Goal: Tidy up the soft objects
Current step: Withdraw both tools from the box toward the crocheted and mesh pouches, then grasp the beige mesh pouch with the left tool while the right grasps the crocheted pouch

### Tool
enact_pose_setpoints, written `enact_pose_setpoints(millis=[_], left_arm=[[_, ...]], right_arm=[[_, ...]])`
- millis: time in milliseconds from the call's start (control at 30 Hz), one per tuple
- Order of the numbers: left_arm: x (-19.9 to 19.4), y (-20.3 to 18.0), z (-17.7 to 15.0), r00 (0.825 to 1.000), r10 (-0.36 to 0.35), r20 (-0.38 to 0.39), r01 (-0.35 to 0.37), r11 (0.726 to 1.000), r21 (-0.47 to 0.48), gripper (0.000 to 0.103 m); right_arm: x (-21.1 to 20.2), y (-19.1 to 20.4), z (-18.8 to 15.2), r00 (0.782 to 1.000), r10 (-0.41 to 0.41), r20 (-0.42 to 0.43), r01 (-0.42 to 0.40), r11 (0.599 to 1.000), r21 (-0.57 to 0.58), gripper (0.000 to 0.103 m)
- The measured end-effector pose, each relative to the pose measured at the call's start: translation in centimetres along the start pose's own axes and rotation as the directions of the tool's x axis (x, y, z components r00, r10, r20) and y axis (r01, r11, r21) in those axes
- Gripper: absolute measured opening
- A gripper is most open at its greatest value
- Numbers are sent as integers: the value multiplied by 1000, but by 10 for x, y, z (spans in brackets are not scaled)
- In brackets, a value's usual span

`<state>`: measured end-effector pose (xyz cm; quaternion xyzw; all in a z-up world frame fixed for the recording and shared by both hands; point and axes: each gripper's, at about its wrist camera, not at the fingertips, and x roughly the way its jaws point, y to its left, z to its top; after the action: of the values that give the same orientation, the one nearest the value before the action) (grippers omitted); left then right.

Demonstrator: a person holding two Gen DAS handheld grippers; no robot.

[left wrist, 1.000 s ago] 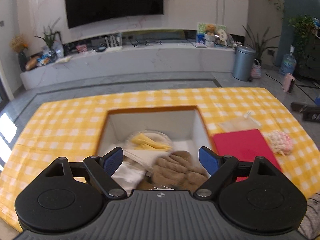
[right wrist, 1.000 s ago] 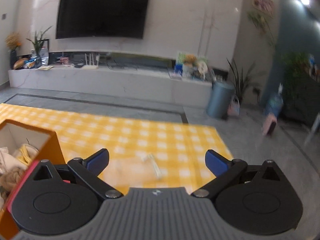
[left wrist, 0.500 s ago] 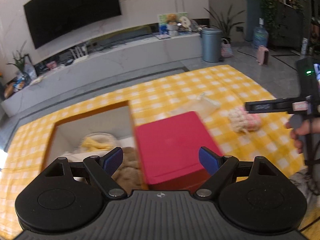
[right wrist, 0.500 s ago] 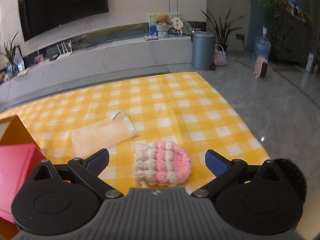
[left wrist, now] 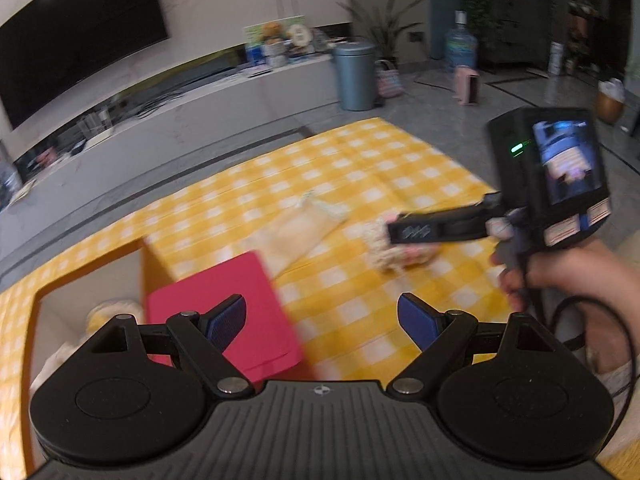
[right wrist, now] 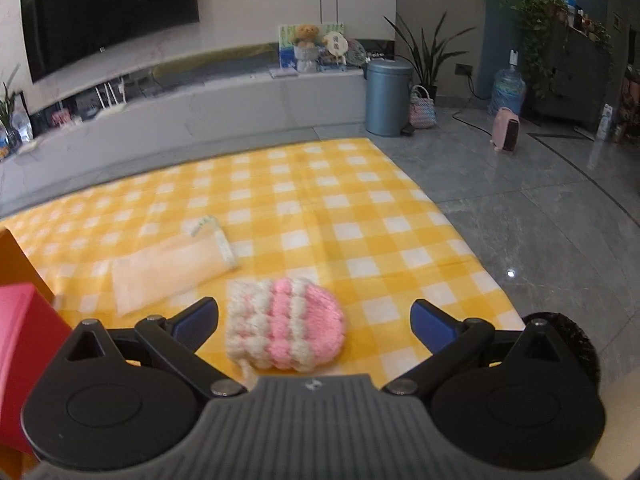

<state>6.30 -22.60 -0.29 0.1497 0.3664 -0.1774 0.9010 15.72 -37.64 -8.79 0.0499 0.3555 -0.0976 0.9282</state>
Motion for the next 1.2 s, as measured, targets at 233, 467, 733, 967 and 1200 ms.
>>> enact_pose_setpoints(millis=[233, 467, 733, 967, 1200], left_arm=[[33, -14, 26, 999, -47, 3, 47, 998, 39, 100], [65, 2, 39, 995, -31, 99, 26, 999, 45, 100], [123, 37, 72, 995, 77, 64, -82, 994, 69, 98], [177, 47, 88, 995, 103, -3, -101, 979, 178, 98], [226, 62, 90, 963, 50, -265, -25, 995, 95, 98]], right_arm=[[12, -11, -3, 999, -14, -37, 14, 1000, 24, 100], [15, -10, -2, 999, -6, -43, 7, 1000, 15, 100], [22, -4, 2, 998, 38, -46, -37, 999, 10, 100], [54, 17, 3, 990, 90, -111, -93, 995, -26, 100], [80, 32, 3, 988, 68, -137, -80, 994, -80, 100]])
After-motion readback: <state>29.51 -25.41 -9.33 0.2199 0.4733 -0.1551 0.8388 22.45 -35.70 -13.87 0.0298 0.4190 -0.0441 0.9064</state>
